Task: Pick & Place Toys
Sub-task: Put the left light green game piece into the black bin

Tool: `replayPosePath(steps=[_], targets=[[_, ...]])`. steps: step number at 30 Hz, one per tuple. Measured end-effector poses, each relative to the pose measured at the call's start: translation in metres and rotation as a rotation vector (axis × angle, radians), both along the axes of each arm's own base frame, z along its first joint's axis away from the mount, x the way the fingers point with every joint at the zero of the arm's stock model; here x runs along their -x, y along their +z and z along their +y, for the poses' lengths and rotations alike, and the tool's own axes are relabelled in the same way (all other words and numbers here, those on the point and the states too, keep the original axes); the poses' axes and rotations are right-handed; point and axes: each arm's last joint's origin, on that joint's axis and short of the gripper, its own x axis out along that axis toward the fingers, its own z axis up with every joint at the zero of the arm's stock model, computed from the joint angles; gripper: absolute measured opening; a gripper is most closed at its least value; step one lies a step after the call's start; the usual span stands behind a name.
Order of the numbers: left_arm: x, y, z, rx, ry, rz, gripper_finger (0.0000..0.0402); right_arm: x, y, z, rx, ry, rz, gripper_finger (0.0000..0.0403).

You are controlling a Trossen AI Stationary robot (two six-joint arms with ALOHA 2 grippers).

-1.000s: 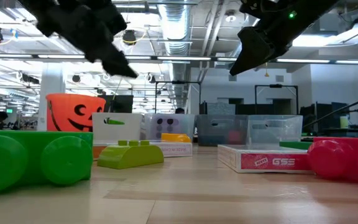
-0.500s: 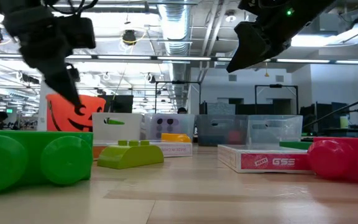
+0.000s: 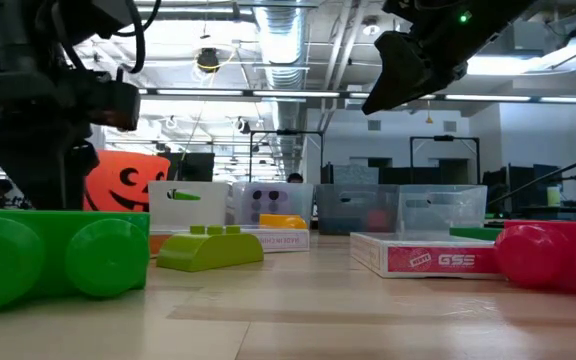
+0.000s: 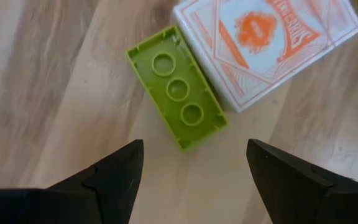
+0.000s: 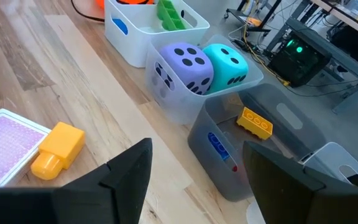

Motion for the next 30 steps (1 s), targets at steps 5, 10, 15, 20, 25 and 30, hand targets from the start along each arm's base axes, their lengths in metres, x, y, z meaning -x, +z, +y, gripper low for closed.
replayPosePath(steps=[5, 10, 15, 20, 25, 30], targets=[[-0.001, 0.003, 0.000, 0.024, 0.024, -0.022, 0.0278, 0.000, 0.000, 0.000, 0.000, 0.000, 0.000, 0.0244], [-0.004, 0.004, -0.003, 0.127, 0.123, -0.044, 0.0278, 0.000, 0.000, 0.000, 0.001, 0.000, 0.002, 0.0244], [-0.007, 0.004, 0.002, 0.128, 0.145, -0.052, 0.0278, 0.000, 0.000, -0.001, 0.004, -0.001, 0.003, 0.0244], [-0.014, 0.009, 0.003, 0.054, 0.233, -0.191, 0.0278, -0.001, 0.000, -0.004, 0.015, -0.012, 0.009, 0.0244], [-0.025, 0.030, -0.010, -0.025, 0.193, -0.485, 0.0275, 0.000, 0.000, 0.000, -0.020, -0.019, -0.027, 0.0244], [-0.004, 0.059, -0.036, -0.138, 0.198, -0.712, 0.0252, 0.005, 0.001, 0.017, -0.051, 0.016, -0.076, 0.0244]])
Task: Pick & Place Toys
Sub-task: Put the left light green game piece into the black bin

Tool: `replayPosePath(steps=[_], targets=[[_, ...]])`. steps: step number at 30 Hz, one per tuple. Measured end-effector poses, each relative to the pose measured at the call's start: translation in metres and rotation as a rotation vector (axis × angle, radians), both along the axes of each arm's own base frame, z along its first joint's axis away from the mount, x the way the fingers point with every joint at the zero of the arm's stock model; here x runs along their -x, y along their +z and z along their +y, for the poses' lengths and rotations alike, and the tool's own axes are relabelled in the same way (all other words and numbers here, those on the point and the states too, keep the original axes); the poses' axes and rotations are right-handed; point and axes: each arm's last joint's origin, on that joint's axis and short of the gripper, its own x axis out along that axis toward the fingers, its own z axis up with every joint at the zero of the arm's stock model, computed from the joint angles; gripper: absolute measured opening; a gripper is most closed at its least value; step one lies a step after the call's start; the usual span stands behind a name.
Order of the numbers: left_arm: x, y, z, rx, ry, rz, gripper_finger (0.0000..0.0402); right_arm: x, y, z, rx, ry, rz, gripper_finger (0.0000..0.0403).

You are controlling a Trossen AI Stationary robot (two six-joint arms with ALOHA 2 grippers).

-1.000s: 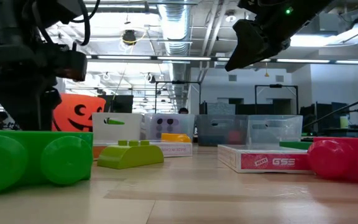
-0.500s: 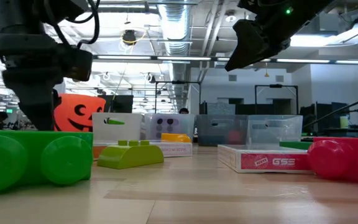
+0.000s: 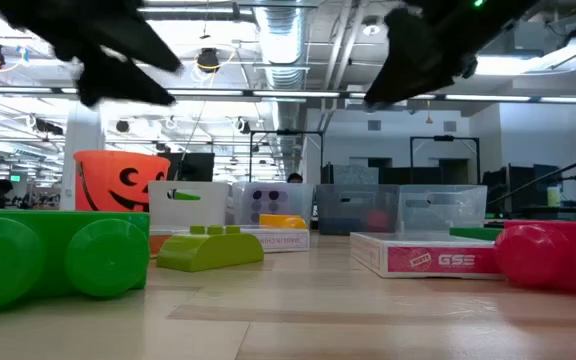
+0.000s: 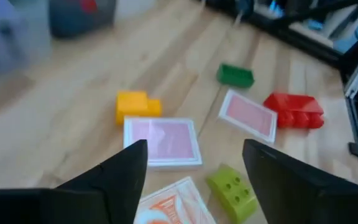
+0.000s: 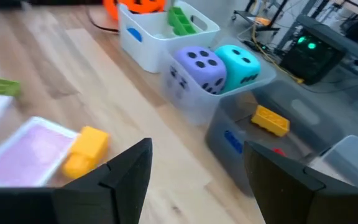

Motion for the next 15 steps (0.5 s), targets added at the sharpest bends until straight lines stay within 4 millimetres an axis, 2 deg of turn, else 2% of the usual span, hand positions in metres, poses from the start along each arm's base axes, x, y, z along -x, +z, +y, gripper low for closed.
replayPosePath(steps=[3, 7, 10, 15], targets=[[0.024, 0.003, -0.021, -0.104, 0.051, -0.063, 0.0225, 0.004, 0.001, 0.011, 0.002, 0.008, -0.045, 0.0244], [0.051, -0.004, -0.051, -0.196, 0.094, -0.173, 0.0183, 0.007, 0.004, 0.025, -0.010, 0.039, -0.094, 0.0244], [0.060, -0.015, -0.064, -0.226, 0.109, -0.222, 0.0156, 0.009, 0.005, 0.032, -0.013, 0.053, -0.125, 0.0244], [0.060, -0.037, -0.075, -0.177, 0.092, -0.195, 0.0126, 0.008, 0.007, 0.035, -0.021, 0.063, -0.145, 0.0244]])
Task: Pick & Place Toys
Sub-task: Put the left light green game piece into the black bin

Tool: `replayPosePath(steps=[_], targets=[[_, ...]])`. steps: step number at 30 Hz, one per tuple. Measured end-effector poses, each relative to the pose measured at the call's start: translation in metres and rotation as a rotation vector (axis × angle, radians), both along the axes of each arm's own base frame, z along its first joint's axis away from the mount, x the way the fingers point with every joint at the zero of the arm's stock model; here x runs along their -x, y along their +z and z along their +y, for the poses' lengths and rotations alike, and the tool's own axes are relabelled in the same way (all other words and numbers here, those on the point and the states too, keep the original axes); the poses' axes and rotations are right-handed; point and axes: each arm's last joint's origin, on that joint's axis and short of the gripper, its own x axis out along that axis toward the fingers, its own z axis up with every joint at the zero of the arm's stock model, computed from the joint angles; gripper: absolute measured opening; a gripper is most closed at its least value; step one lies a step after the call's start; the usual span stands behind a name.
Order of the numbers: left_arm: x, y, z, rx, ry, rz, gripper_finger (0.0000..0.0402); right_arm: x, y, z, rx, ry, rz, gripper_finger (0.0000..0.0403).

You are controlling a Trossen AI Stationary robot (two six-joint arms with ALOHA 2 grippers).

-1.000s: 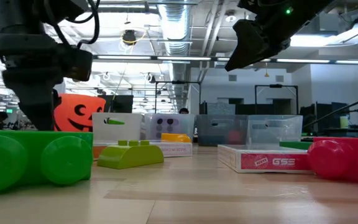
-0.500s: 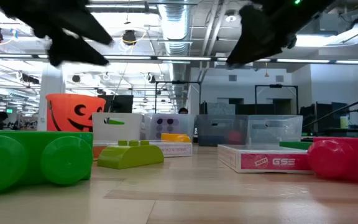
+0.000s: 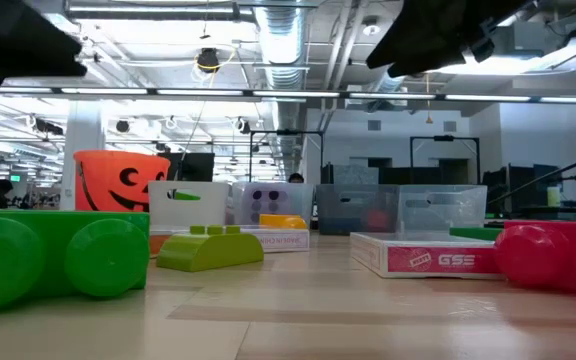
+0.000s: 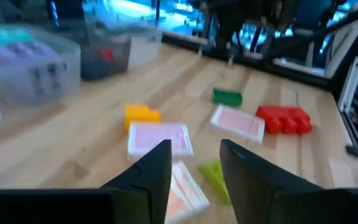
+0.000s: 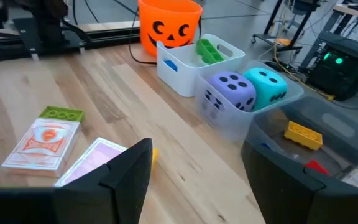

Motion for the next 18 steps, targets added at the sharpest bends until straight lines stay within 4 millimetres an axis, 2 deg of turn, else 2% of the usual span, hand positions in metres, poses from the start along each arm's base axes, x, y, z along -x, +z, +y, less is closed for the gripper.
replayPosePath(steps=[9, 18], targets=[[-0.009, -0.028, -0.007, 0.038, -0.002, 0.060, 0.0106, 0.000, 0.000, -0.001, 0.002, -0.003, 0.000, 0.0244], [-0.020, -0.029, 0.004, 0.023, 0.041, 0.096, 0.0104, 0.000, 0.000, -0.001, 0.002, -0.003, 0.002, 0.0244]])
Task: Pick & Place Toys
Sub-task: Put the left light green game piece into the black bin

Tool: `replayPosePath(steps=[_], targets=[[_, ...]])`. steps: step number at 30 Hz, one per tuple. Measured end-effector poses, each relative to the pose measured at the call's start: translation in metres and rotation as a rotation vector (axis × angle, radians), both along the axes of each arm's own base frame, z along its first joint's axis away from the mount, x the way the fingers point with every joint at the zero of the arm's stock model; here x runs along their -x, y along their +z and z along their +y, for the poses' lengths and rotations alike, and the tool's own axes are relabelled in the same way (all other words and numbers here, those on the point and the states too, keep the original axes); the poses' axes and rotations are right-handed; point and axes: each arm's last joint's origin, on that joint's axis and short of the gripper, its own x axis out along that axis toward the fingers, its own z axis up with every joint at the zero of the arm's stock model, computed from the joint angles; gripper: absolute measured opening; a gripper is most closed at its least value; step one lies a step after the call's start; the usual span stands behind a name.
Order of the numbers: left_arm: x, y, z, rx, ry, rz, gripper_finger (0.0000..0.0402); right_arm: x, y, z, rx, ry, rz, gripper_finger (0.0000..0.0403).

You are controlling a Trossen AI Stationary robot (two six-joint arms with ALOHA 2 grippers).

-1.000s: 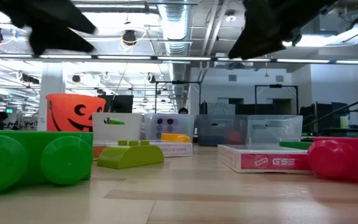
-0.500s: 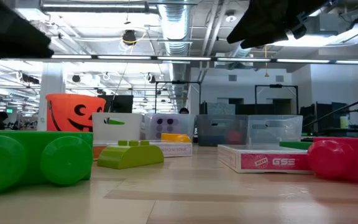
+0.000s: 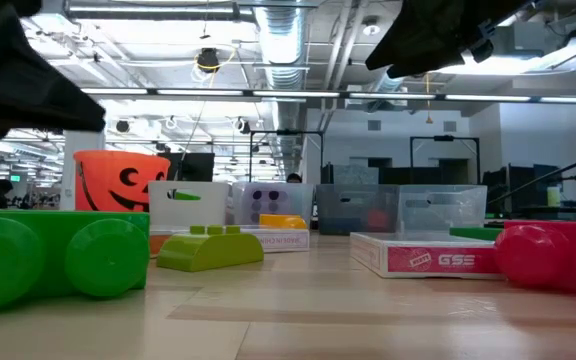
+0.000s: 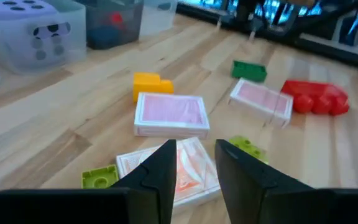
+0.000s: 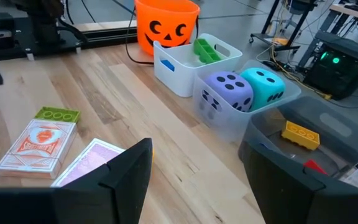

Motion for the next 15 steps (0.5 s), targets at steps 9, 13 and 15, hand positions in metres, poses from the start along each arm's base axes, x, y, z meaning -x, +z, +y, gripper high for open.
replayPosePath(steps=[9, 13, 15], targets=[[-0.016, -0.007, 0.016, 0.138, -0.024, 0.189, 0.0149, 0.000, -0.001, 0.000, -0.002, 0.004, 0.005, 0.0244], [-0.021, -0.008, 0.021, 0.182, 0.005, 0.194, 0.0200, 0.000, -0.001, 0.000, -0.002, 0.004, 0.005, 0.0244], [-0.023, -0.008, 0.023, 0.193, 0.009, 0.203, 0.0228, -0.001, -0.002, 0.001, -0.001, 0.004, 0.008, 0.0244]])
